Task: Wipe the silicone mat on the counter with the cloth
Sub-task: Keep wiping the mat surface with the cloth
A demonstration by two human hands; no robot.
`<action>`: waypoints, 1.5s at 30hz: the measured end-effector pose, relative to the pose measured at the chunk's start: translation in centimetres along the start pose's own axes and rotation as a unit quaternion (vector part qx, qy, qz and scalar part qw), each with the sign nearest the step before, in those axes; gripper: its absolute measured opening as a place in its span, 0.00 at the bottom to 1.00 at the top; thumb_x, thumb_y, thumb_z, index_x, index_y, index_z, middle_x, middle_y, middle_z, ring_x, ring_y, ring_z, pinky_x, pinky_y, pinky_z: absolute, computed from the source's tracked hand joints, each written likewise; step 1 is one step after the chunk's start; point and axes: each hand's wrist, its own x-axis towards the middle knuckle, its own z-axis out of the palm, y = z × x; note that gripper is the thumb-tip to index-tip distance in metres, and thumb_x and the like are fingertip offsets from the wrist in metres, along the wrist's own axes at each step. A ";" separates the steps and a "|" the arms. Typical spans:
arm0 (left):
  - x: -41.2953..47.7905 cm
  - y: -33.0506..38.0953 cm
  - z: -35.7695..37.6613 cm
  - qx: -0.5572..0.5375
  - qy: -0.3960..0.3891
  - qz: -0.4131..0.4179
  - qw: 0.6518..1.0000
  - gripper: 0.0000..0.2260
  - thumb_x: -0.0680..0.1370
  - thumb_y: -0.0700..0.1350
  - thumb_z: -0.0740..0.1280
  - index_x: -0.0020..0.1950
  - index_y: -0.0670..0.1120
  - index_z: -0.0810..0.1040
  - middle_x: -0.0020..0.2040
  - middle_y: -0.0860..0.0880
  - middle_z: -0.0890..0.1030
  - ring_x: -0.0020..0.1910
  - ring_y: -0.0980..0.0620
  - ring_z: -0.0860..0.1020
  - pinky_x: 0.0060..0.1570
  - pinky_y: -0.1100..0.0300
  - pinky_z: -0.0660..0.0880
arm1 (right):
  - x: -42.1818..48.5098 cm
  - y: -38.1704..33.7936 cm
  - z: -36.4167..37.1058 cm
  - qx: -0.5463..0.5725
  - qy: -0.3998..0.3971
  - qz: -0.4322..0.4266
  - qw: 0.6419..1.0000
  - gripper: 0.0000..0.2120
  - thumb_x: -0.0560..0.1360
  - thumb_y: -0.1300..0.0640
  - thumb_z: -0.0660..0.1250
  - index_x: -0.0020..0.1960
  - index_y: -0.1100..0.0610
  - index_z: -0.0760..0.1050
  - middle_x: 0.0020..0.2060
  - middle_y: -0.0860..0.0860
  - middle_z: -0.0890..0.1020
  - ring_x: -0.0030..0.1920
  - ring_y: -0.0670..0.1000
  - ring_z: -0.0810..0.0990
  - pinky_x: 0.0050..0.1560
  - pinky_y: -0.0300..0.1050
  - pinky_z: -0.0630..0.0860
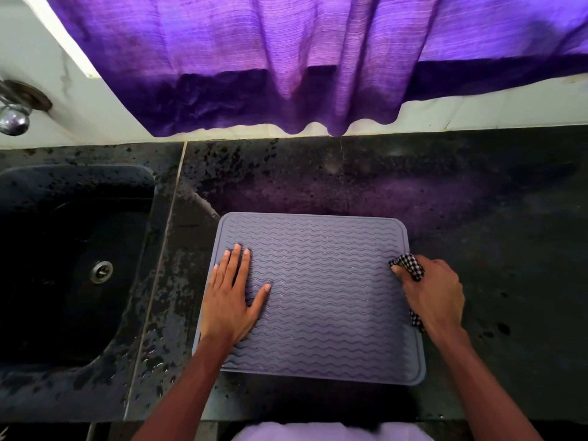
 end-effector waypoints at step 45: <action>-2.8 -1.3 0.4 -0.137 0.130 -0.015 0.982 0.29 0.81 0.56 0.62 0.77 0.41 0.69 0.78 0.45 0.67 0.77 0.47 0.67 0.66 0.47 0.76 | -1.3 -12.8 8.6 0.094 -0.128 -0.295 0.942 0.20 0.67 0.55 0.77 0.57 0.52 0.78 0.52 0.49 0.80 0.53 0.52 0.77 0.55 0.49 0.73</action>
